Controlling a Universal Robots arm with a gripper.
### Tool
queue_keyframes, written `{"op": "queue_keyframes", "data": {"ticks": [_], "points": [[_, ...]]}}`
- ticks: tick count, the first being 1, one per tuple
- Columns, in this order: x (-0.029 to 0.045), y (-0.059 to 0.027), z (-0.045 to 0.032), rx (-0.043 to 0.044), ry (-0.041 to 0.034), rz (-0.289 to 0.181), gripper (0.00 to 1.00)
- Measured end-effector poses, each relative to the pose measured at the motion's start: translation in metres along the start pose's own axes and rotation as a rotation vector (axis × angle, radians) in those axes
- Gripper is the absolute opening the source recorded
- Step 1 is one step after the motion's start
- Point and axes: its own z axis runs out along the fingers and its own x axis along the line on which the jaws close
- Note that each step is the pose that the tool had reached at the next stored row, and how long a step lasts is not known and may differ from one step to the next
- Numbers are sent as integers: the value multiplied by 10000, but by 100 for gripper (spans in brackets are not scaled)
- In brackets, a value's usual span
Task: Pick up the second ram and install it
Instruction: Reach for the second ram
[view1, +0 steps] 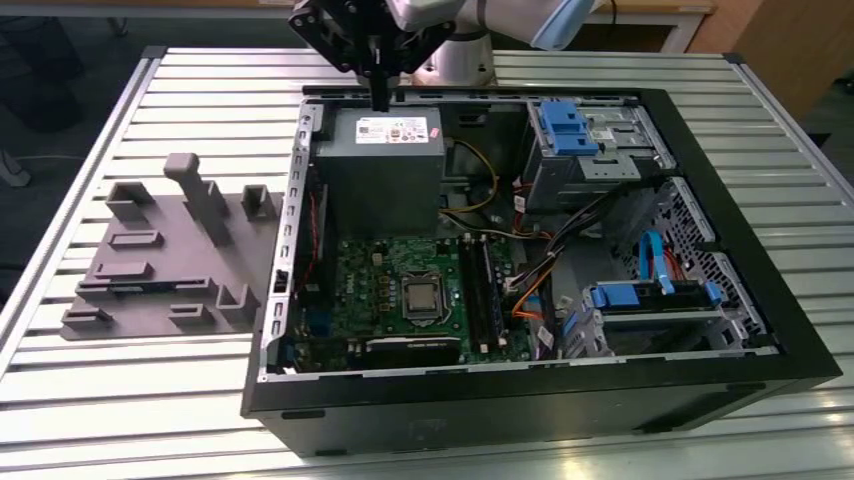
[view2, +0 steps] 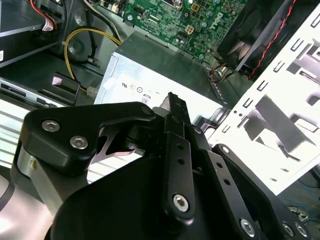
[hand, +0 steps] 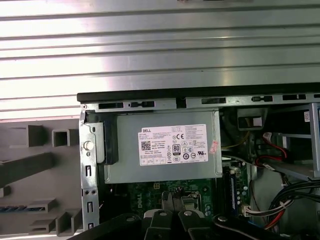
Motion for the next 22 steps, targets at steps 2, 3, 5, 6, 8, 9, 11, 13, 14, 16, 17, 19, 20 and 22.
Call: {"op": "queue_keyframes", "data": {"ticks": [2,3,5,6,8,9,11,13,14,16,17,19,20,22], "points": [[13,-1,0,0,0,-1,11],[22,-2,-1,1,0,0,11],[41,-3,-1,0,0,-1,11],[52,-4,-1,1,0,0,11],[79,-6,-1,1,0,0,11],[94,-7,-2,1,1,-1,11],[111,-8,0,-1,-1,-1,11],[127,-10,0,0,0,-1,11],[135,-10,0,0,0,-1,11],[152,-12,1,0,0,-1,11],[161,-12,1,0,0,0,11],[175,-13,2,0,0,-1,11],[182,-14,1,1,1,0,11],[191,-14,3,1,0,0,11]]}}
